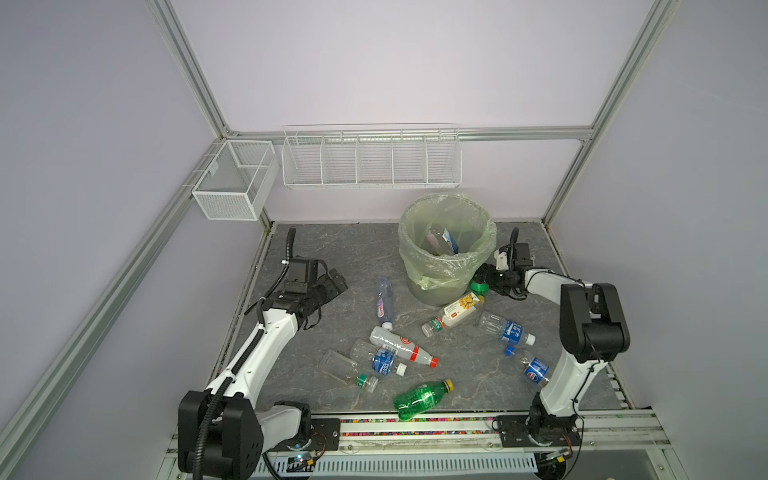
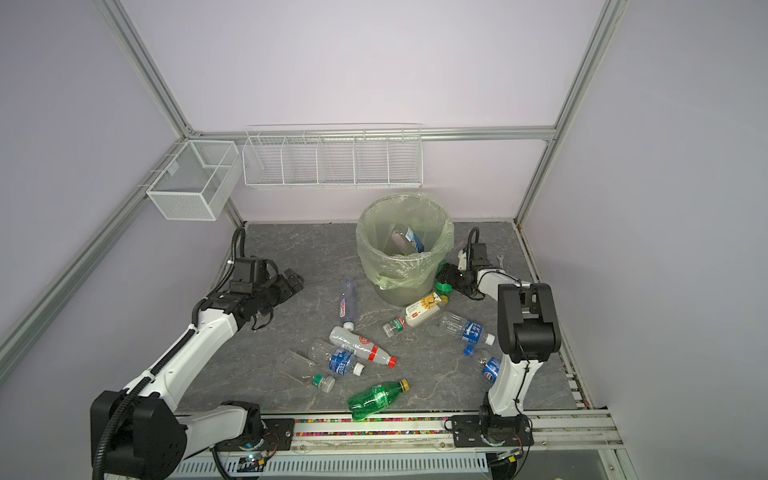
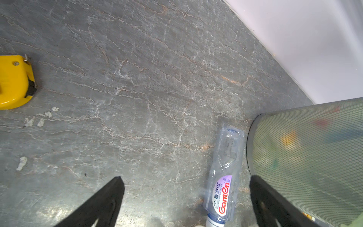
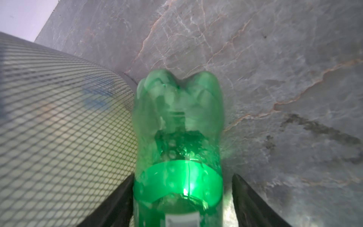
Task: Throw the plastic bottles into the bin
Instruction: 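Close the right gripper around the green soda bottle beside the bin, then lift the green bottle with the right gripper up over the bin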
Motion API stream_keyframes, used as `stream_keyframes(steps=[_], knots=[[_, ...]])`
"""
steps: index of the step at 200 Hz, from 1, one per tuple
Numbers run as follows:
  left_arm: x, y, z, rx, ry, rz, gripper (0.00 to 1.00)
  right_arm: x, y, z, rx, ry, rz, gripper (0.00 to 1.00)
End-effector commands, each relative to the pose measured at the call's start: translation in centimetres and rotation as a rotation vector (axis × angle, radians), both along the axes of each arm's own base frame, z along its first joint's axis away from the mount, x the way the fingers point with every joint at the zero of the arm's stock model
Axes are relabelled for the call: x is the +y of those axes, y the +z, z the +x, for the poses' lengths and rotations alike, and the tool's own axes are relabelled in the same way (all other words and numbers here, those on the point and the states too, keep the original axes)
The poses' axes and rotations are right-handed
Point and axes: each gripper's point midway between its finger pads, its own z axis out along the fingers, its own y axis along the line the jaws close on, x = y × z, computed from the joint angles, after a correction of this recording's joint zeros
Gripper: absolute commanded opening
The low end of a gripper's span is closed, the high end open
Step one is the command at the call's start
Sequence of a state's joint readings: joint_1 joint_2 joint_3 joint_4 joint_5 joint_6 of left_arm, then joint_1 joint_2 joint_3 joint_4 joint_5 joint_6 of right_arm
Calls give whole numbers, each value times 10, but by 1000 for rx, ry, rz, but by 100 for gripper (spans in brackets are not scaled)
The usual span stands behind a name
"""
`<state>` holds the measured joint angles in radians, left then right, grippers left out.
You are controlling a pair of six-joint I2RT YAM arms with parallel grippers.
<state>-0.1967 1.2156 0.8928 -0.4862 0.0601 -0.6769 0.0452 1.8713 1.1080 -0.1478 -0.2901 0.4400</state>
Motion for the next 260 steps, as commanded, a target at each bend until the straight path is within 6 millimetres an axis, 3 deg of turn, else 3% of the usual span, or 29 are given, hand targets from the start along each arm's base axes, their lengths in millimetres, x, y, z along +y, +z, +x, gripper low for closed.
stream_keyframes(steps=[1, 28, 59, 115, 132, 183, 260], knots=[[3, 7, 0, -9, 10, 0, 99, 0, 1, 11, -20, 9, 15, 73], [2, 6, 0, -8, 11, -14, 99, -5, 1, 13, -15, 3, 16, 64], [5, 6, 0, -17, 19, -11, 99, -13, 16, 13, -39, -19, 9, 55], [5, 4, 7, -24, 32, -69, 99, -26, 69, 2, -97, -67, -38, 54], [5, 2, 6, -19, 27, -61, 99, -35, 84, -6, -91, -113, -71, 49], [2, -5, 3, -12, 5, -69, 99, -40, 130, -31, -182, -176, -62, 50], [4, -4, -1, -12, 29, -81, 99, -29, 189, -74, -287, -138, -51, 50]])
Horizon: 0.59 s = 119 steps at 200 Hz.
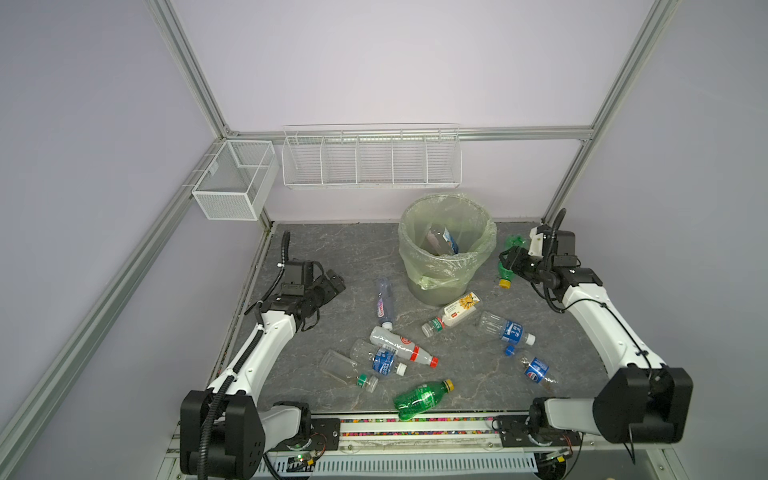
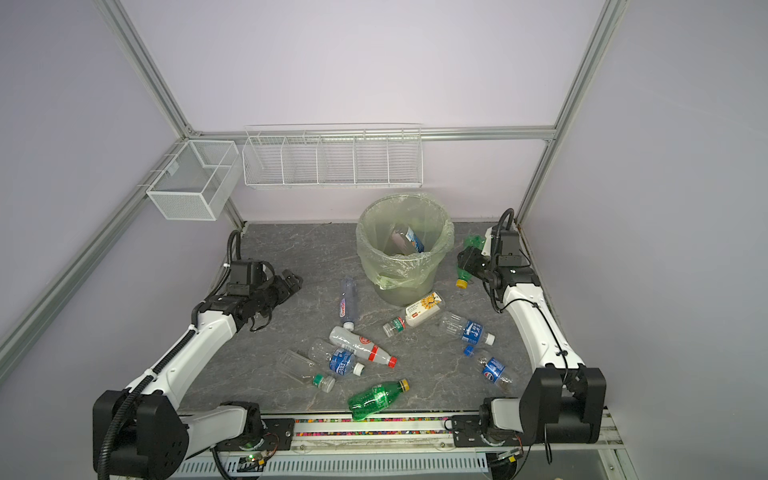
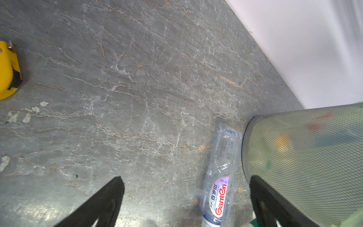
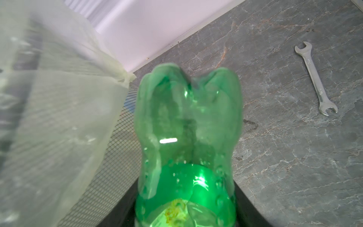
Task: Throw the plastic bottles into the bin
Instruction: 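Lift the green bottle with the right gripper up over the bin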
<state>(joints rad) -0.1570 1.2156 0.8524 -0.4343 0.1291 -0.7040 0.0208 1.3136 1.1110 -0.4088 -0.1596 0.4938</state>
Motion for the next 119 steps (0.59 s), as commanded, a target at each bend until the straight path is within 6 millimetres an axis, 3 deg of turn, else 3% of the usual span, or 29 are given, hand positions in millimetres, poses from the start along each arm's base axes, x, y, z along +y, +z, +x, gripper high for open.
stream_keyframes(steps=[1, 70, 119], knots=[[3, 3, -2, -14, 19, -12, 99, 5, 10, -23, -6, 13, 3, 50], [-1, 6, -4, -27, 5, -36, 100, 27, 49, -85, -117, 62, 17, 52], [-4, 6, -4, -50, 10, -72, 100, 33, 71, -111, -163, 108, 18, 53]])
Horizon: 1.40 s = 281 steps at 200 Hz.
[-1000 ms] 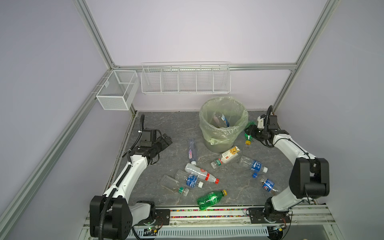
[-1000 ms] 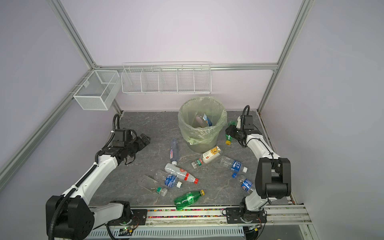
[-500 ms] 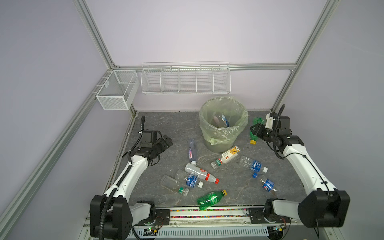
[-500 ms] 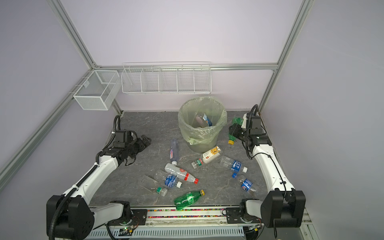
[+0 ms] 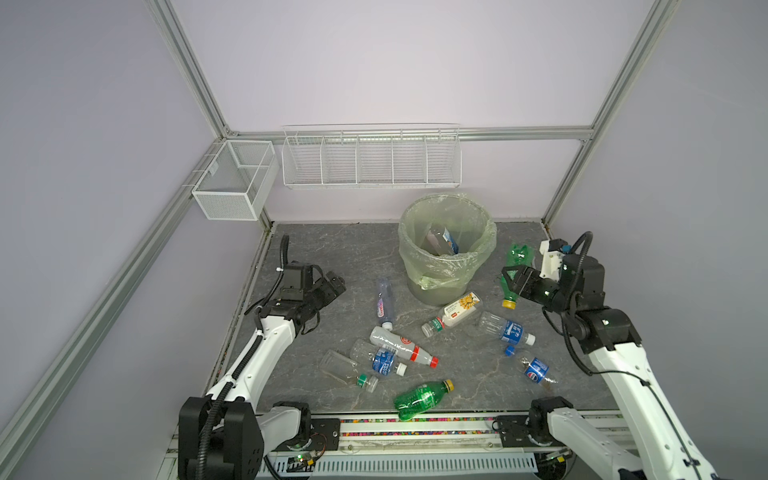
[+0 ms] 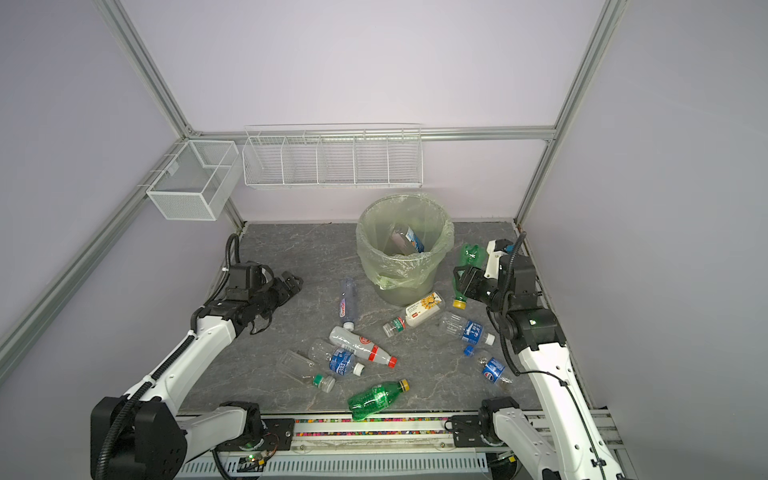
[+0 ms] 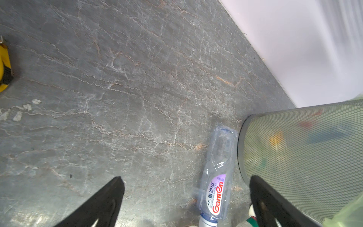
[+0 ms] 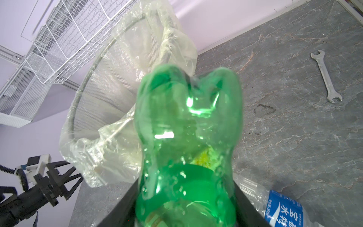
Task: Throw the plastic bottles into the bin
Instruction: 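Lift the green bottle with the right gripper up over the bin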
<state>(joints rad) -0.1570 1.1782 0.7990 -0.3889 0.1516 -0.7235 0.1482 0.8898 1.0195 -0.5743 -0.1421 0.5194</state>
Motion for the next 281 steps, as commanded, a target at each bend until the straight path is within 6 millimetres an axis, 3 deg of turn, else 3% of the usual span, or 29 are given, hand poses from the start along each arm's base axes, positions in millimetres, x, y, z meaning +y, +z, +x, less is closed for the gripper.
stream_keyframes(steps=[1, 27, 42, 120, 173, 188, 230, 253, 281], knots=[[-2, 9, 1, -31, 12, -40, 100, 1, 8, -12, -4, 10, -7, 53], [-1, 19, 5, -70, 5, -30, 99, 6, 8, -21, -10, 54, -15, 55], [4, 14, 7, -67, 18, 5, 99, 8, 5, -25, -25, 69, -19, 59], [3, 6, 24, -59, 47, -12, 100, 5, 13, -53, -77, 109, -72, 59], [0, 1, 33, -49, 42, -19, 100, 11, 27, -48, -104, 124, -59, 58], [1, -2, 31, -39, 37, -9, 100, 16, 36, -38, -115, 138, -47, 57], [1, -7, 23, -21, 21, 0, 100, 60, 74, -3, -174, 219, -106, 57], [-2, -9, 20, -13, 9, -15, 100, 83, 96, 34, -217, 213, -110, 57], [-3, -11, 17, 5, 3, -15, 100, 114, 105, 84, -192, 232, -129, 58]])
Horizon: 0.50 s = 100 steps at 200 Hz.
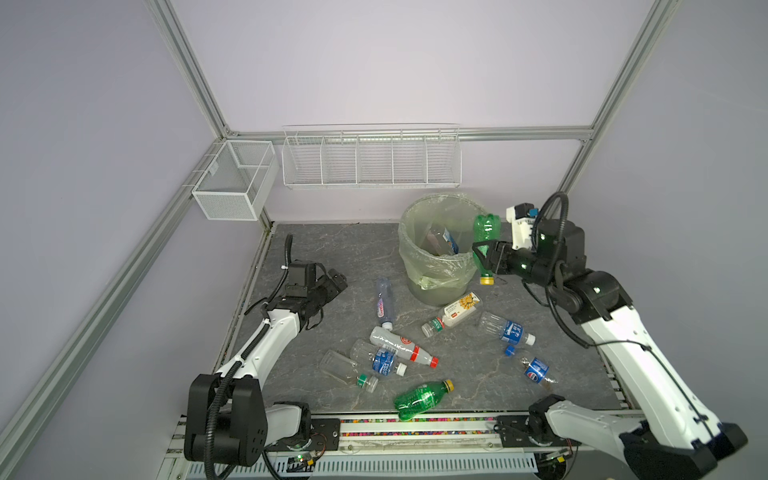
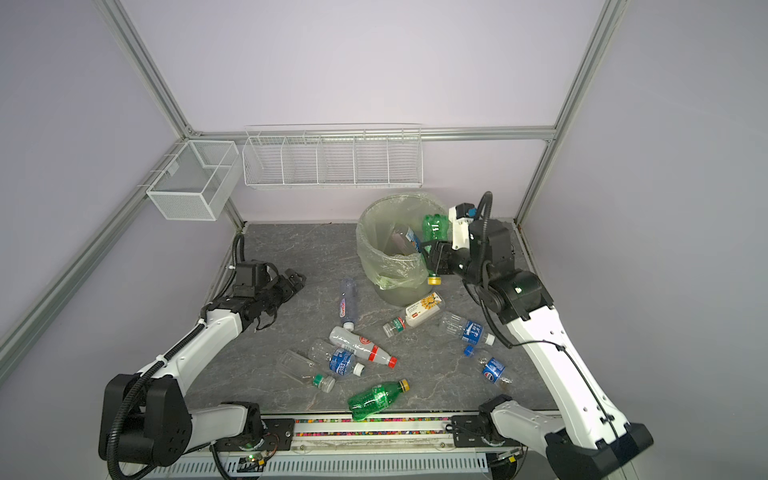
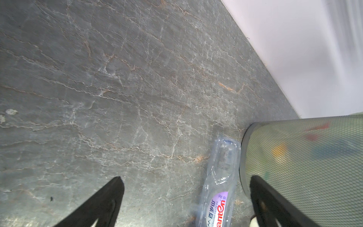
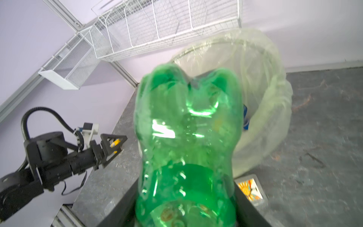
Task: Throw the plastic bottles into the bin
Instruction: 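Lift the green bottle with the right gripper up over the bin, then open the right gripper over the bin to drop the green bottle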
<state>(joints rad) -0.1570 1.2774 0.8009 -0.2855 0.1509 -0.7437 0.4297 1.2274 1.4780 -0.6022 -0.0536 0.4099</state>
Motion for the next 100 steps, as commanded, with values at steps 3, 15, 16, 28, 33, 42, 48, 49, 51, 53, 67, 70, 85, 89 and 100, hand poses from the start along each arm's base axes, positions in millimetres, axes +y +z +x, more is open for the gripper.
stream_keyframes(steps=[3, 15, 16, 28, 33, 42, 48, 49, 51, 53, 67, 70, 85, 89, 100], knots=[[0, 4, -5, 7, -11, 0, 100, 21, 15, 46, -49, -19, -24, 59], [1, 9, -6, -4, -14, 4, 100, 31, 18, 61, -54, -4, -30, 68], [1, 9, -6, -5, -15, 5, 100, 32, 18, 63, -53, -5, -30, 69], [3, 14, -7, -13, -12, 17, 100, 36, 17, 72, -38, -4, -40, 81], [4, 15, -7, -15, -9, 23, 100, 38, 18, 73, -34, 1, -41, 84], [6, 17, -9, -22, -8, 32, 100, 39, 21, 72, -35, 6, -39, 97], [7, 17, -10, -18, -3, 37, 100, 38, 23, 71, -43, 3, -38, 88], [7, 17, -10, -19, -2, 38, 100, 38, 24, 71, -45, 2, -38, 88], [8, 17, -10, -19, -1, 39, 100, 37, 24, 70, -46, 2, -37, 88], [8, 17, -11, -17, 0, 41, 100, 36, 25, 69, -49, 0, -39, 88], [10, 16, -14, -14, 4, 49, 99, 28, 29, 62, -66, -13, -62, 88], [11, 17, -14, -16, 7, 50, 99, 27, 29, 61, -68, -15, -68, 88], [12, 18, -16, -16, 12, 56, 99, 21, 27, 50, -63, -8, -98, 88], [12, 19, -16, -19, 12, 56, 99, 20, 25, 48, -59, -6, -105, 88], [13, 20, -18, -18, 13, 57, 99, 15, 19, 41, -46, -3, -120, 88]])
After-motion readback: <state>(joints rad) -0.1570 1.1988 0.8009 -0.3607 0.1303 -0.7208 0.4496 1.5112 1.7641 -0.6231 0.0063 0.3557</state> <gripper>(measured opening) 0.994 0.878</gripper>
